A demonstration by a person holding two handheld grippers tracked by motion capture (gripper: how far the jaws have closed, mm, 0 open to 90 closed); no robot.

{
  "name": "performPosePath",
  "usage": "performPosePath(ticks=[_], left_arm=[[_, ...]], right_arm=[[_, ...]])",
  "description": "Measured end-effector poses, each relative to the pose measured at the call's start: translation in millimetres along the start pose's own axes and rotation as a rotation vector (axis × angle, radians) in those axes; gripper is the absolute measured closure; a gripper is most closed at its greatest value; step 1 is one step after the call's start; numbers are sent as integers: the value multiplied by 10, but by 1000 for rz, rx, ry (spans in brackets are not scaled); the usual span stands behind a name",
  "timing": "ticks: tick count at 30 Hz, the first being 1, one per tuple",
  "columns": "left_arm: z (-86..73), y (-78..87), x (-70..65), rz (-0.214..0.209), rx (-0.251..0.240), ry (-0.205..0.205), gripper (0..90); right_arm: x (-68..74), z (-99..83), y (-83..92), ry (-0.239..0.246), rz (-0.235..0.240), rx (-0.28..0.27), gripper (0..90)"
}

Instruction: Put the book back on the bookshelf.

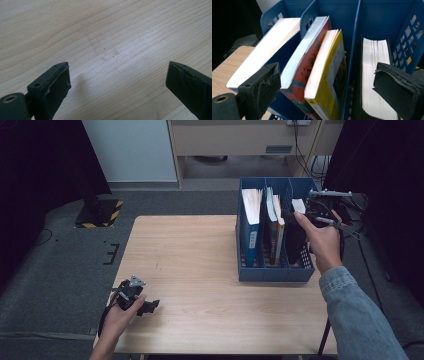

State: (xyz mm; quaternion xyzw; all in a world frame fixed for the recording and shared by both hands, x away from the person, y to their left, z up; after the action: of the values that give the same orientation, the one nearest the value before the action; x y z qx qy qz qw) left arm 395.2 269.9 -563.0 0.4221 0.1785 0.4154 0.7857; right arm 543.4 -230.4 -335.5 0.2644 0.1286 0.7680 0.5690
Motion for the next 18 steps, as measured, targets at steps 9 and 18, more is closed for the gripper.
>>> performPosePath(ticks=[9,18], left_arm=[[-6,-1,0,0,7,-5,48],[-18,-4,12,1,10,1,38]], right_arm=[[45,-99,130,61,11,-6,54],[42,-211,176,71,10,5,37]])
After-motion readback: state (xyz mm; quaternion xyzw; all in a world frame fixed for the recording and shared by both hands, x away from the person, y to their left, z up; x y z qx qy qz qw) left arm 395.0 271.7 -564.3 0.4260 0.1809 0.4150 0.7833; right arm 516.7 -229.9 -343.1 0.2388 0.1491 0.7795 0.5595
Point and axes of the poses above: each handheld gripper's, and its own axes: y roughly backward along the jaws, z roughly out of its top, x roughly to its left, the point moved 7 cm from there along -y, roughly forward along the jaws, and after that the axes turned 8 degrees about -y, right-handed, at the moved point
